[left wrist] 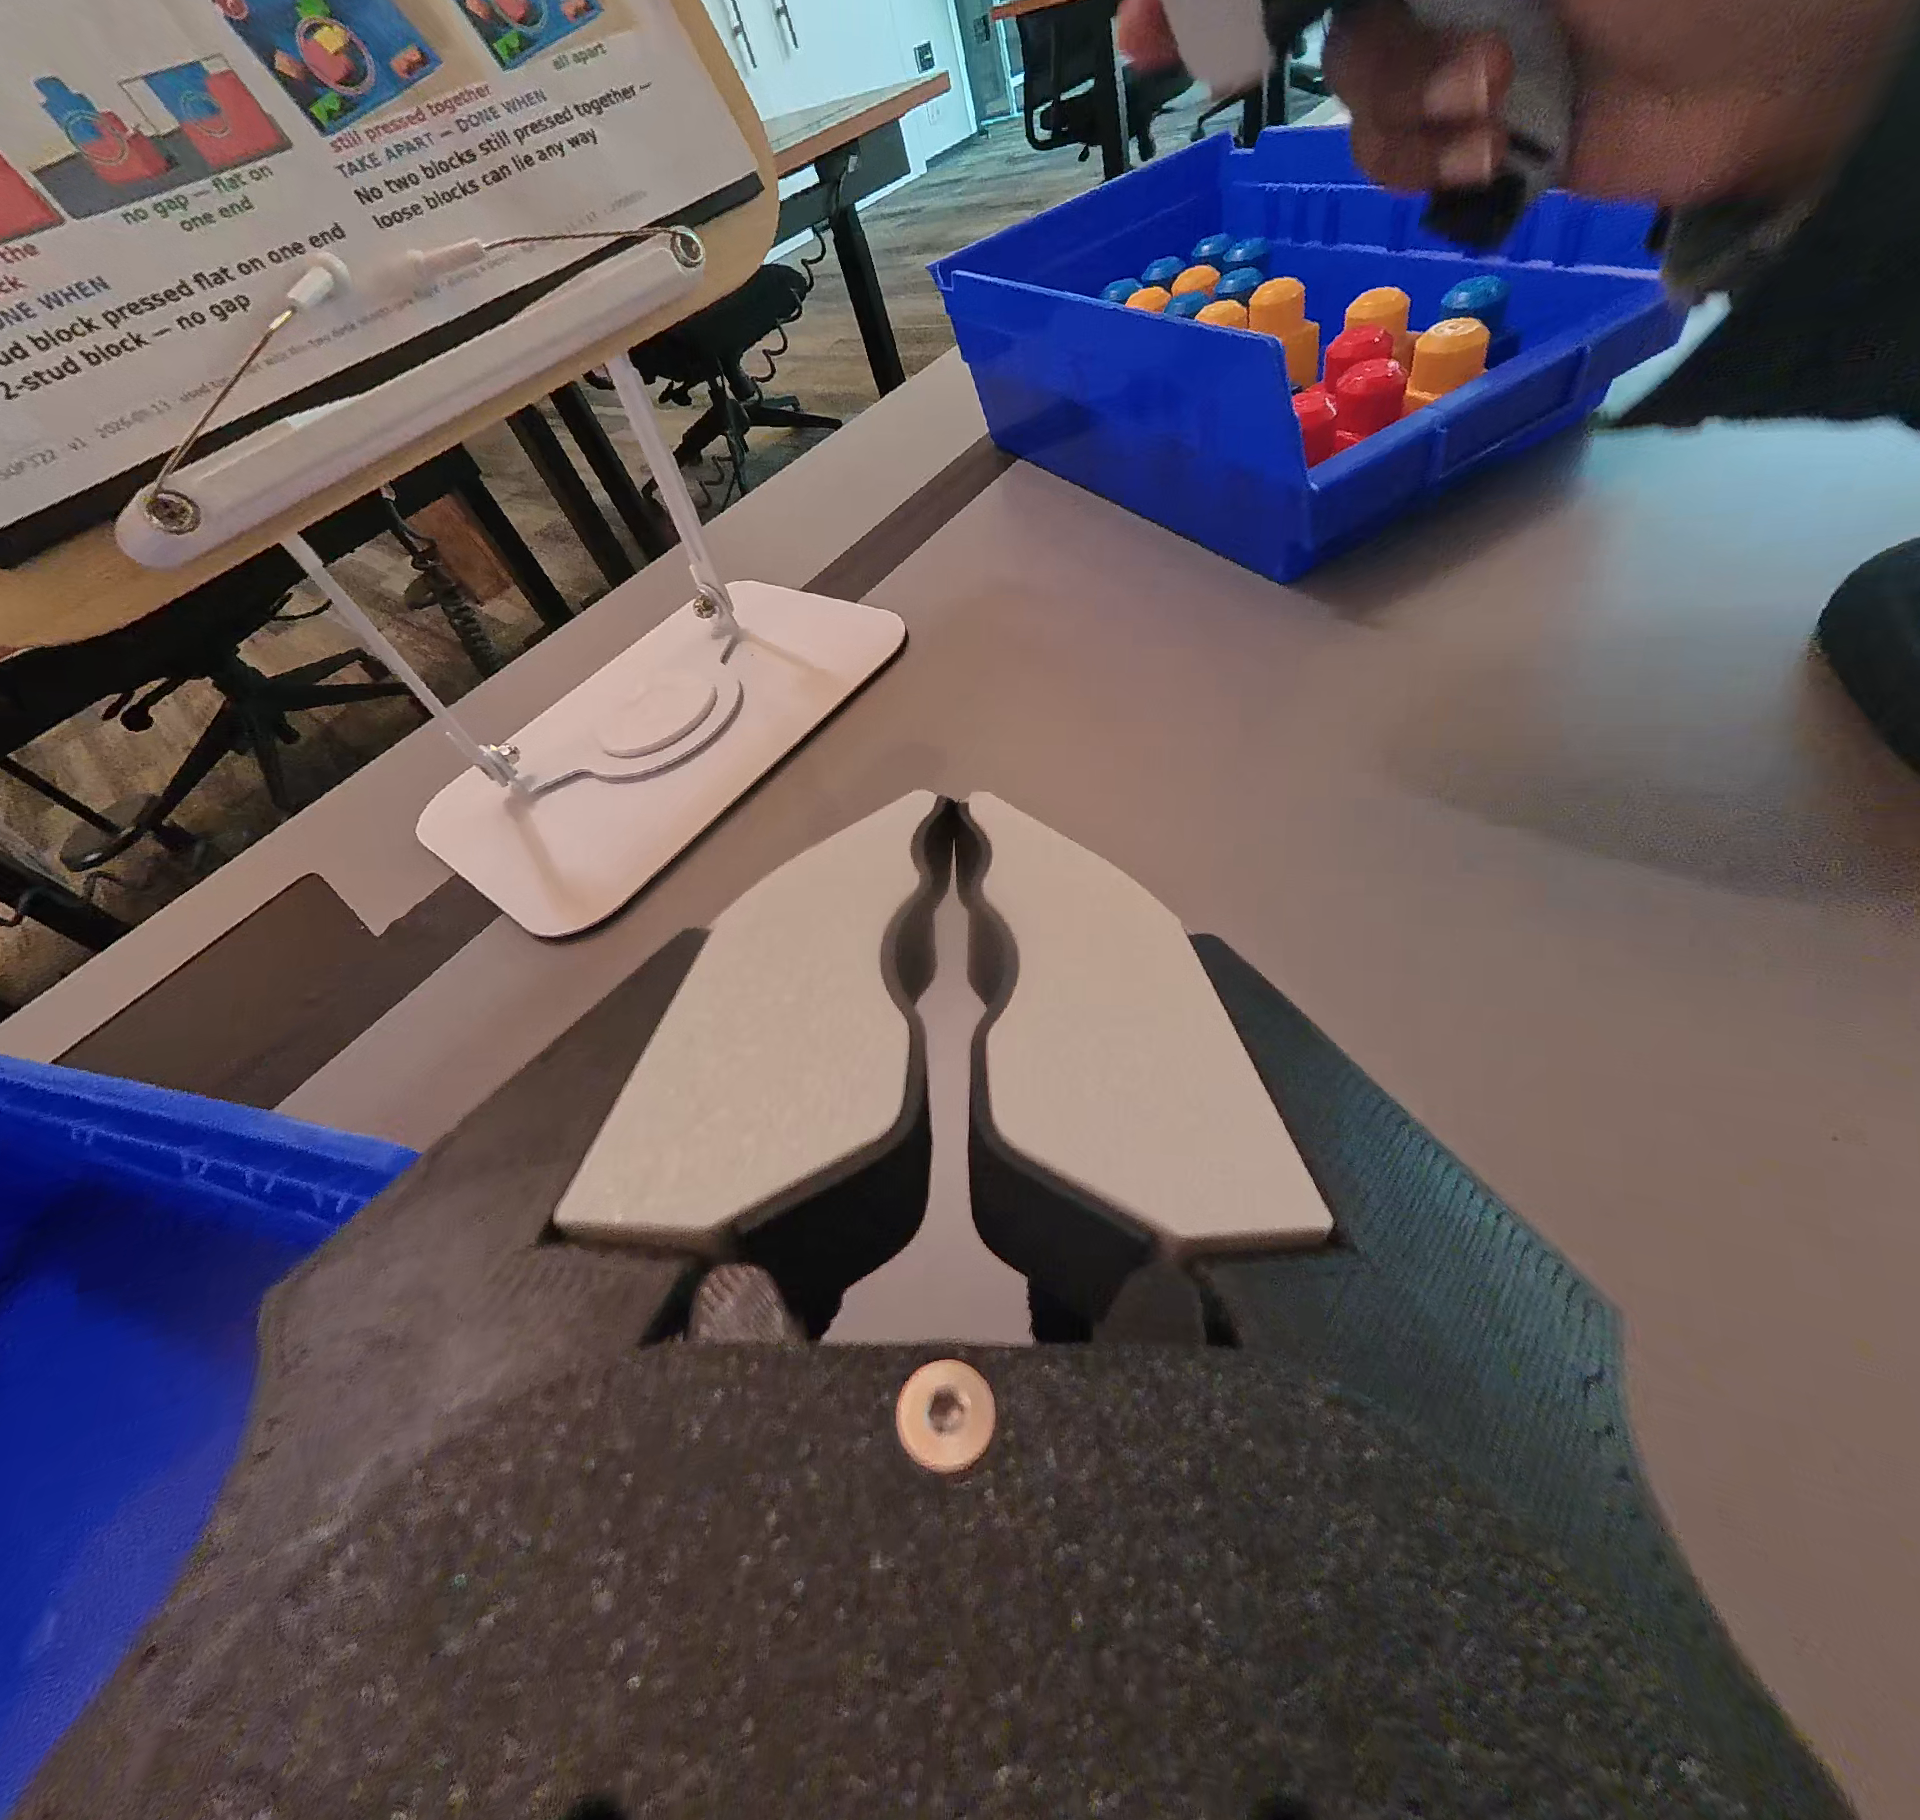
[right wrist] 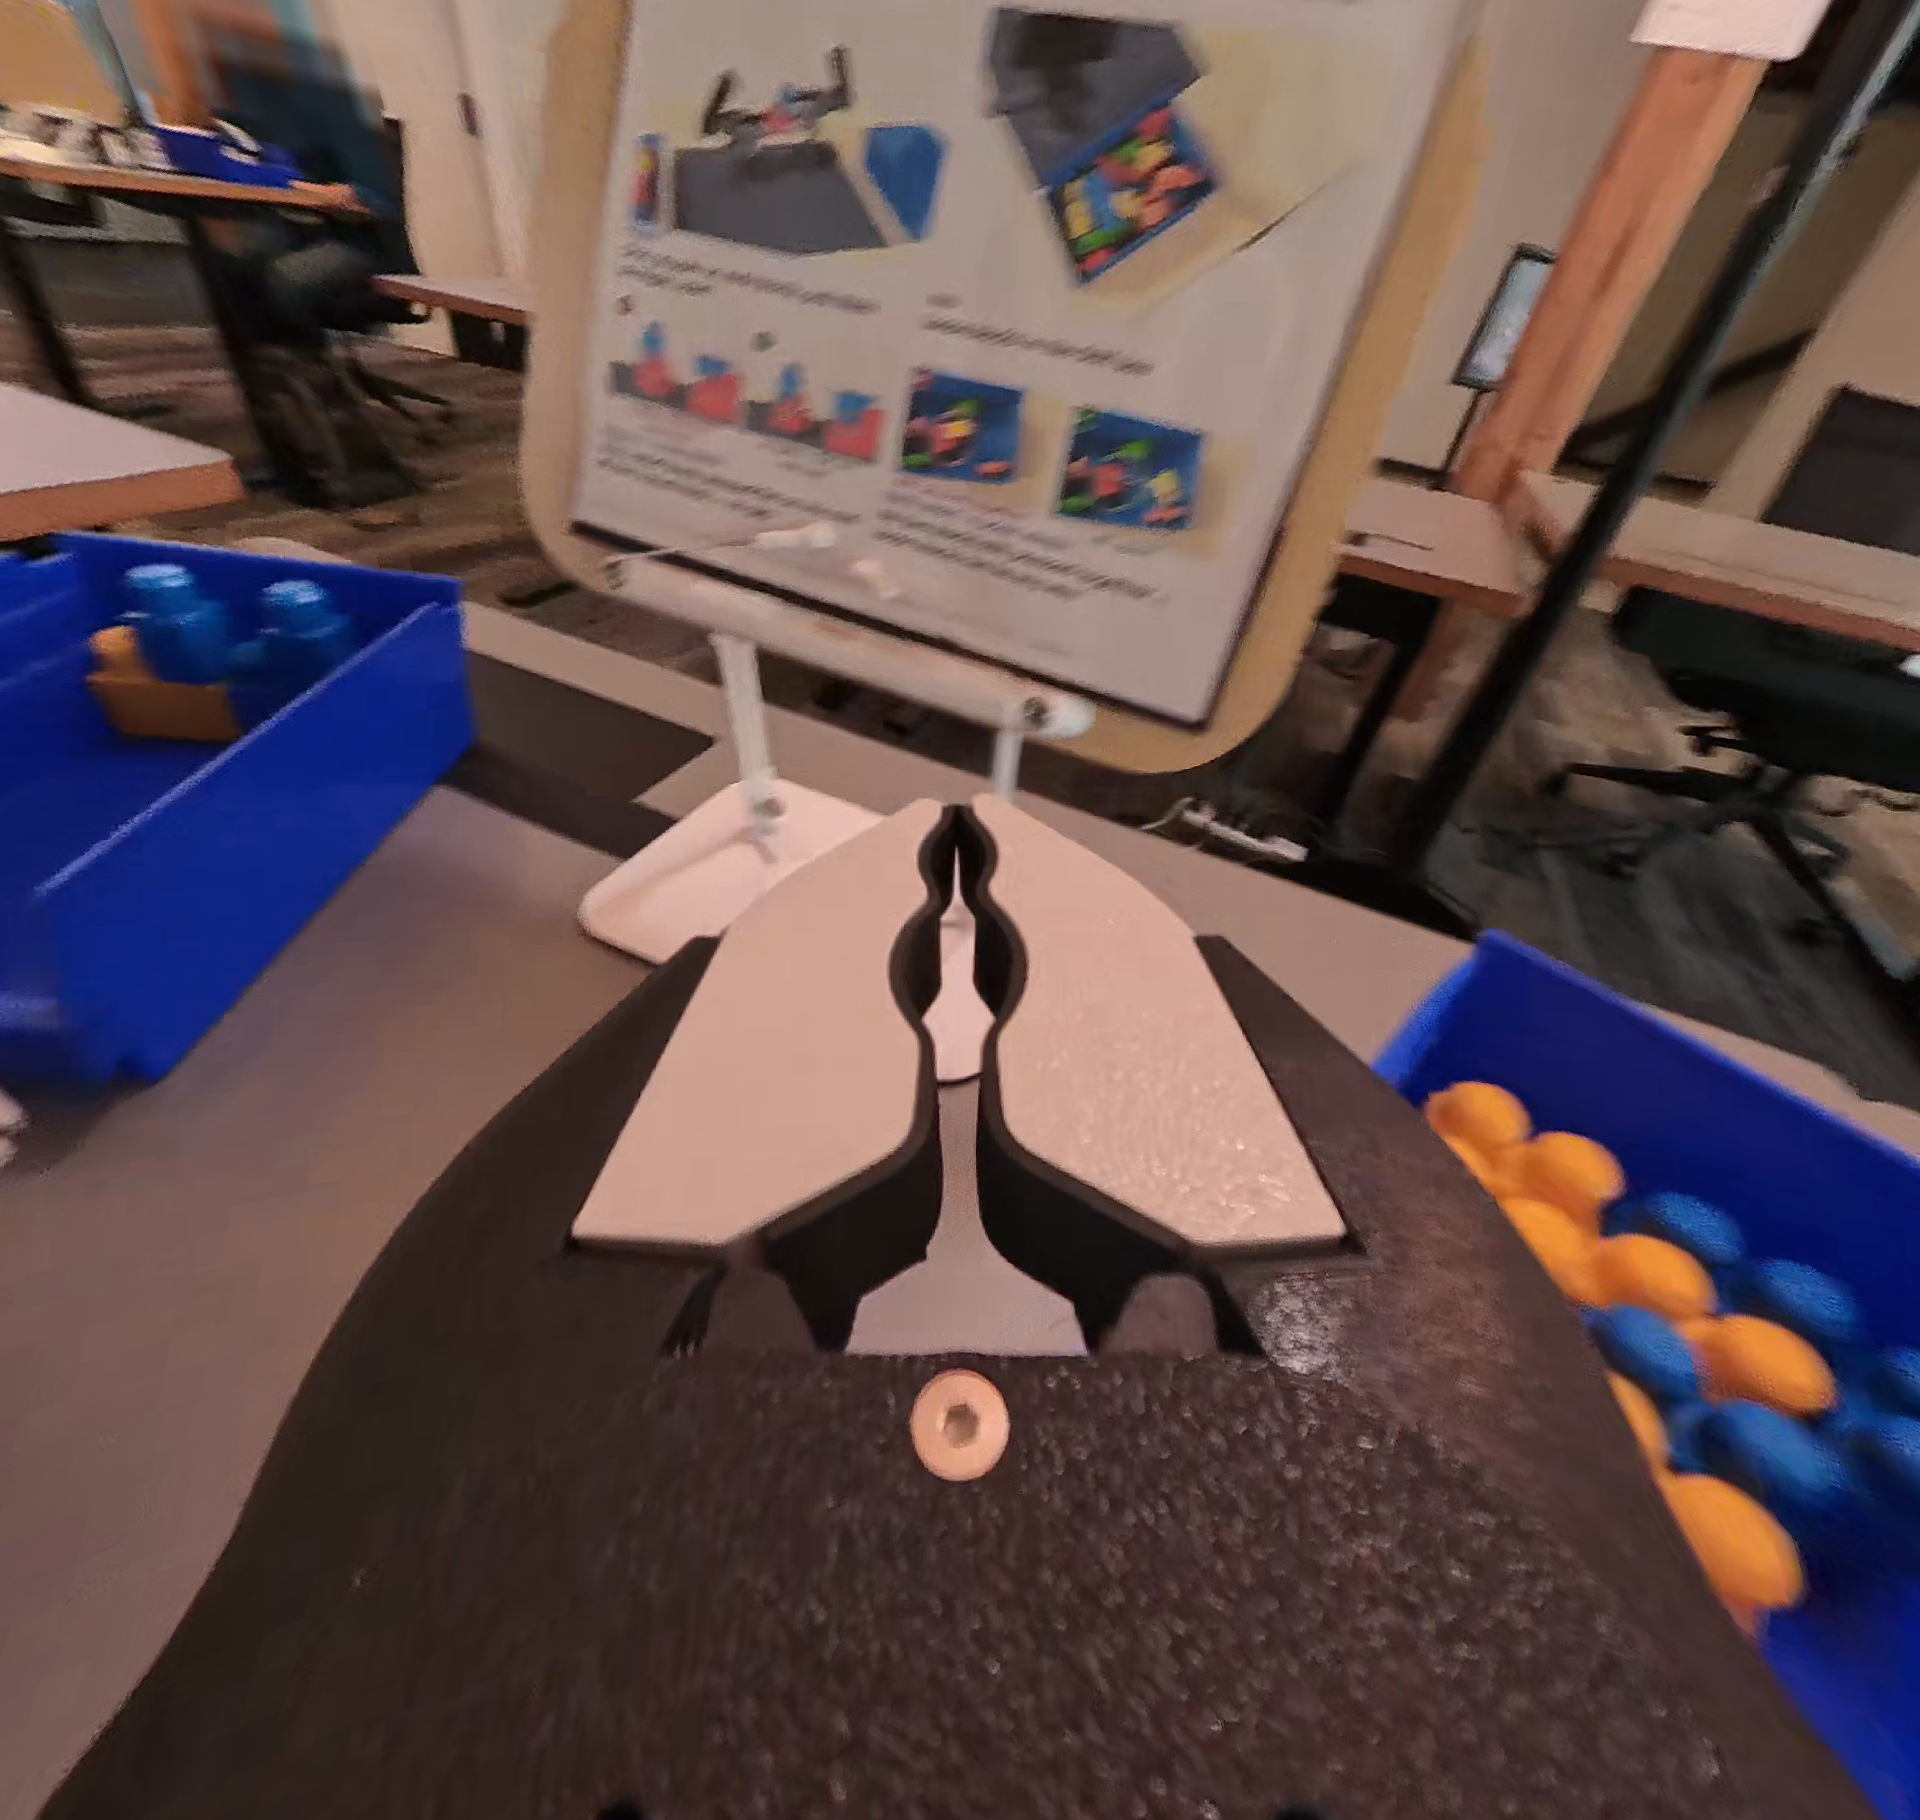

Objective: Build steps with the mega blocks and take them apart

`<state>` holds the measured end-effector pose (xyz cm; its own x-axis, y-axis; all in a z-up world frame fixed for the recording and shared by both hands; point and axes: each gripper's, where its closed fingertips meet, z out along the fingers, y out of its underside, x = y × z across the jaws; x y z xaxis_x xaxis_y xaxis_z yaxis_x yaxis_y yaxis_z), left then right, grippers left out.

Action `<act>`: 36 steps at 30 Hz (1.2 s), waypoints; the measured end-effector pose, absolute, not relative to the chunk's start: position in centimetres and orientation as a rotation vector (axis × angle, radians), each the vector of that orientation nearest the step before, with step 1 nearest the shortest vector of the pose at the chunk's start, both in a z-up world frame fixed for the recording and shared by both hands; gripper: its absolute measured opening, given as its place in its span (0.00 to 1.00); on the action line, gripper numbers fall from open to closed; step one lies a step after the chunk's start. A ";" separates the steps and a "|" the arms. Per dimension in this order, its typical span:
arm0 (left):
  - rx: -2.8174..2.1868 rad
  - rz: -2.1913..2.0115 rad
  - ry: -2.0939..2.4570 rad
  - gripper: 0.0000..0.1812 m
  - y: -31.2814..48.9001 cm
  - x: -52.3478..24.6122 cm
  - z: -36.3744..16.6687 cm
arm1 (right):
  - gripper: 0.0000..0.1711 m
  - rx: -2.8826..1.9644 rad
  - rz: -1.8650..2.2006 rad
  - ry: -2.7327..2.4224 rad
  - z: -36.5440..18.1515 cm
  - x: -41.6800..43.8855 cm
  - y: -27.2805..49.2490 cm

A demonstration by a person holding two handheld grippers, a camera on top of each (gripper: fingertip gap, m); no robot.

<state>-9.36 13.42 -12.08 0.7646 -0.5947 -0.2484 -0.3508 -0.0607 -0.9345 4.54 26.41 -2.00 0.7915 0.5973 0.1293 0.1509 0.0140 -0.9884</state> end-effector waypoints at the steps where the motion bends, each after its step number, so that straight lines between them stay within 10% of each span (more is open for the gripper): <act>1: -1.674 -0.235 0.751 0.00 13.5 -9.5 -12.1 | 0.00 -1.538 0.413 -0.635 -3.0 3.6 25.6; 13: -1.614 -0.192 0.572 0.00 14.6 -13.0 -9.4 | 0.00 -1.501 0.534 -0.847 -12.2 -2.6 21.0; 36: -1.920 0.254 -0.475 0.25 24.4 -45.9 -9.3 | 0.00 -1.476 0.615 -0.925 -12.7 -3.4 19.7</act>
<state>-45.94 24.45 -9.26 0.8972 0.4394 0.0440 0.2073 -0.3310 -0.9206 -3.38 19.74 -12.68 0.5396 0.8296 0.1435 0.1893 0.0466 -0.9808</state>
